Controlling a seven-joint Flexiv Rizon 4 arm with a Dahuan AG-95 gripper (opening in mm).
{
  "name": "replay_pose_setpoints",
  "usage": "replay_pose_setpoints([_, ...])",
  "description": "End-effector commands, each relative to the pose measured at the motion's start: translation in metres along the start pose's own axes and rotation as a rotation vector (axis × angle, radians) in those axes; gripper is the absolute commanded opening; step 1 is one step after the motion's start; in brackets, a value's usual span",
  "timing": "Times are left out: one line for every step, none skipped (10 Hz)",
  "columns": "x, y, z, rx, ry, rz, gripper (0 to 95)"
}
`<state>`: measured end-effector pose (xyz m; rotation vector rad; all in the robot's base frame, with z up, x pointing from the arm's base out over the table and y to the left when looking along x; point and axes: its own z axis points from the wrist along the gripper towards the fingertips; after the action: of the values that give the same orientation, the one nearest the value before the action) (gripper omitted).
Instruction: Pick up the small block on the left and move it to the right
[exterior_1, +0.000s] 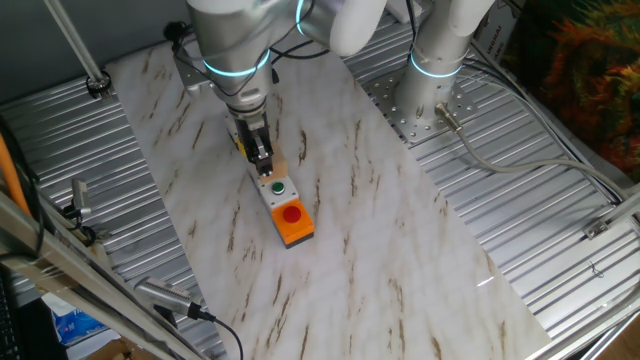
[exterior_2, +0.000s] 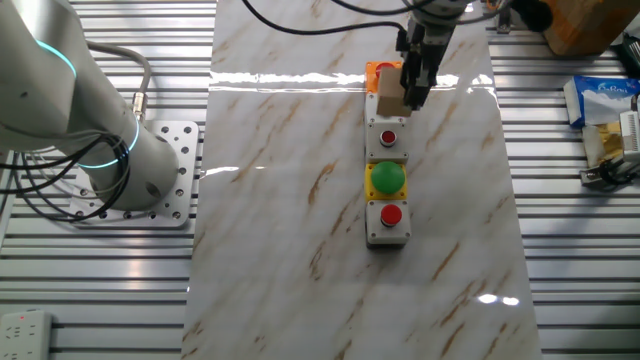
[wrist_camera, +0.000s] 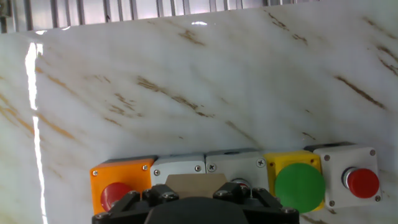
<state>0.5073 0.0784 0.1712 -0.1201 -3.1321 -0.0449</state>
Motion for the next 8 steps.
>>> replay_pose_setpoints([-0.0007,0.0002,0.0008,0.004,-0.004,0.0,0.0])
replay_pose_setpoints([-0.0007,0.0002,0.0008,0.003,-0.004,0.0,0.0])
replay_pose_setpoints([-0.0007,0.0002,0.0008,0.008,-0.005,0.005,0.0])
replay_pose_setpoints([-0.0006,0.0003,0.0006,0.013,-0.006,0.015,0.0])
replay_pose_setpoints([-0.0005,0.0003,0.0004,0.013,-0.006,0.023,0.0])
replay_pose_setpoints([-0.0005,0.0002,0.0004,0.011,-0.008,0.032,0.0])
replay_pose_setpoints([-0.0005,0.0002,0.0004,0.008,-0.014,0.033,0.0])
replay_pose_setpoints([-0.0005,0.0002,0.0004,0.005,-0.019,0.033,0.0])
